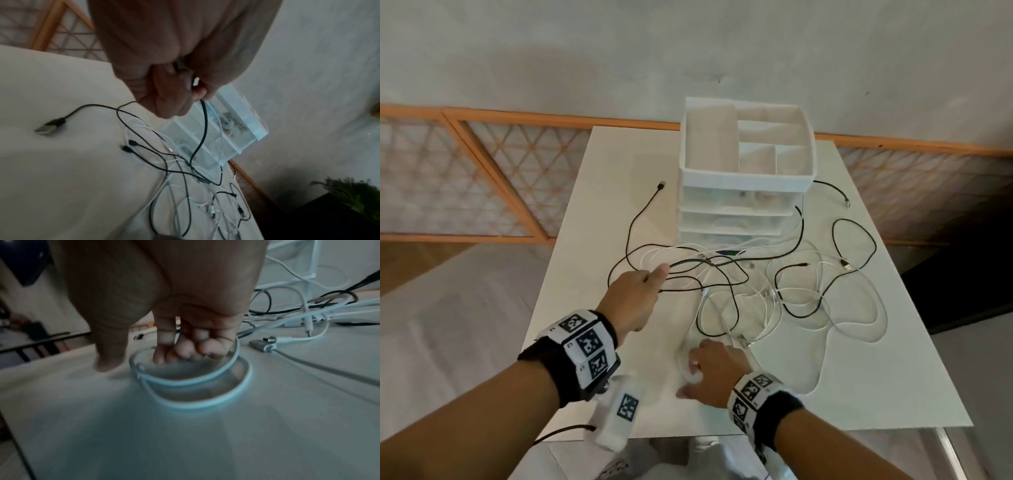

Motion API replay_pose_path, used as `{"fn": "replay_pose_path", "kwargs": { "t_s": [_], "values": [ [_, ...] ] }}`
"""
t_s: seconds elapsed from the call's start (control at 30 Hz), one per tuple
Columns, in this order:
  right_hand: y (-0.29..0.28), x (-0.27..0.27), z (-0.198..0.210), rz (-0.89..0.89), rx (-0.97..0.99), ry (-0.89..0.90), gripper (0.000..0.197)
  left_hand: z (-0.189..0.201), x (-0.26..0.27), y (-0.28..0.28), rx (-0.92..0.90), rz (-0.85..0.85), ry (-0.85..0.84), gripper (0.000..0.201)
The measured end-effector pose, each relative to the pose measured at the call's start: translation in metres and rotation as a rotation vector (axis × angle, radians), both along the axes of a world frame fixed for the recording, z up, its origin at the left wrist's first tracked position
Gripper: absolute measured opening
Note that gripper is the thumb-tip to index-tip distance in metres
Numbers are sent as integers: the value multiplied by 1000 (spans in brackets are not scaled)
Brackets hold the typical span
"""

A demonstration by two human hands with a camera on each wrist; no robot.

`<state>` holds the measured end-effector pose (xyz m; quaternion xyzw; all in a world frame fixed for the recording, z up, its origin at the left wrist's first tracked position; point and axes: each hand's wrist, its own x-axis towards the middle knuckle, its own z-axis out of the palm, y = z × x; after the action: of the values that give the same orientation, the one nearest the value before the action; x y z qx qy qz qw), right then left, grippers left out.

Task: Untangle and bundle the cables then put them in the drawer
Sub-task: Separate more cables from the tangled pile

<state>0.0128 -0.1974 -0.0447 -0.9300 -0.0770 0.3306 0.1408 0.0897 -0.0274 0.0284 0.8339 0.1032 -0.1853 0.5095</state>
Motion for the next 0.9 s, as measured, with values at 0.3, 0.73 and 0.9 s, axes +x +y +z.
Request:
{"fn": "replay_pose_path", "kwargs": {
  "t_s": [0.3,0.73,0.9],
  "values": [
    [-46,53,76,-415,337,-547,18,23,8,25,-207,110,50,42],
    [-37,71,192,-340,880,-577,16,63,13,-21,-469,-120,-159,35],
    [-52,79,206,-369,875,-678,16,61,6,-15,-707,-145,90,37]
  ]
}}
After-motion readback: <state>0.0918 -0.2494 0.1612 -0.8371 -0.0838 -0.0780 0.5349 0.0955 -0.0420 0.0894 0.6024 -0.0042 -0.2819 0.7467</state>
